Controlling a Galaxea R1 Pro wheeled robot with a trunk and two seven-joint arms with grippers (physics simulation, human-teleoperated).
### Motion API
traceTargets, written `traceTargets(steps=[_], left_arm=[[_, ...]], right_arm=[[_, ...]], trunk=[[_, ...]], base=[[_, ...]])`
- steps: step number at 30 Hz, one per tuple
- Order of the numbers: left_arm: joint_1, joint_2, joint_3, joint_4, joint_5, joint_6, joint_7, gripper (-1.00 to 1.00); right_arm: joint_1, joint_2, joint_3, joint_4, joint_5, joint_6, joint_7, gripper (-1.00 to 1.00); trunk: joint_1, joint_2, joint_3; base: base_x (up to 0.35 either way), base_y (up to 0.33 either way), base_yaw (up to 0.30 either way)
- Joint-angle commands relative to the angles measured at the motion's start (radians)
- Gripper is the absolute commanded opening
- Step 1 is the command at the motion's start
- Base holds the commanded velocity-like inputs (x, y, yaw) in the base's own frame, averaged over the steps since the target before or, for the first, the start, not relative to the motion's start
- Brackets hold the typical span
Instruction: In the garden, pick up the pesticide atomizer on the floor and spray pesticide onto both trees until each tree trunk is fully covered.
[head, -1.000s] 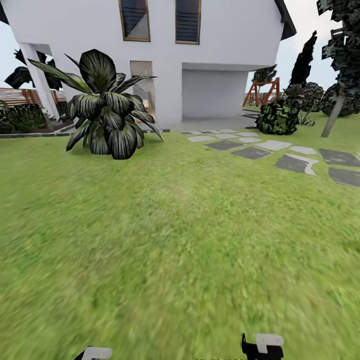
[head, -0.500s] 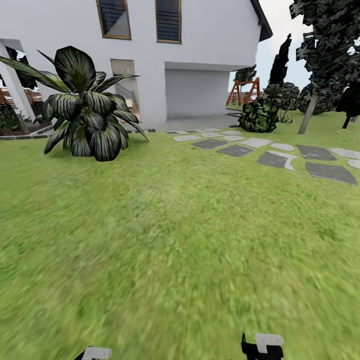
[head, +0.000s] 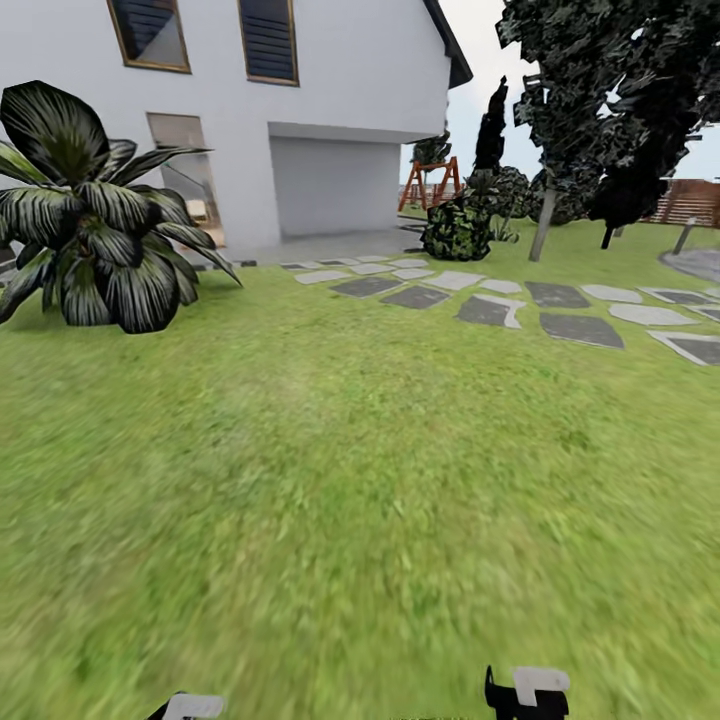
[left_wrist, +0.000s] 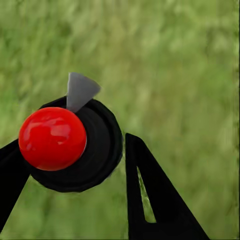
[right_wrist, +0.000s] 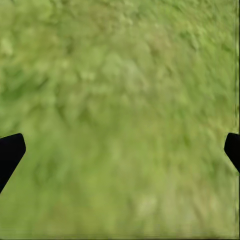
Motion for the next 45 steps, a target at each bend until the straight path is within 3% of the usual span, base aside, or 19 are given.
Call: traceTargets(steps=[1,25,45], left_arm=[[-0.001,0.000,-0.008,0.001,-0.003,-0.003,0.009,-1.00],[-0.001,0.005,-0.007,0.001,-0.003,-0.003,0.009,-1.00],[-0.001,0.008,-0.007,0.001,-0.003,-0.006,0.009,-1.00]], right_arm=[[-0.001,0.000,-0.001,0.001,0.010,0.001,-0.008,1.00],[-0.001,0.000,-0.001,0.001,0.009,0.001,-0.008,1.00],[-0.001,0.000,-0.001,0.001,0.009,0.001,-0.008,1.00]], trunk=[[0.000,0.000,-0.001],[0.000,0.000,-0.001],[0.000,0.000,-0.001]], base=[[0.000,-0.269,-0.300],[0.000,-0.252,-0.300],[0.000,-0.014,-0.300]])
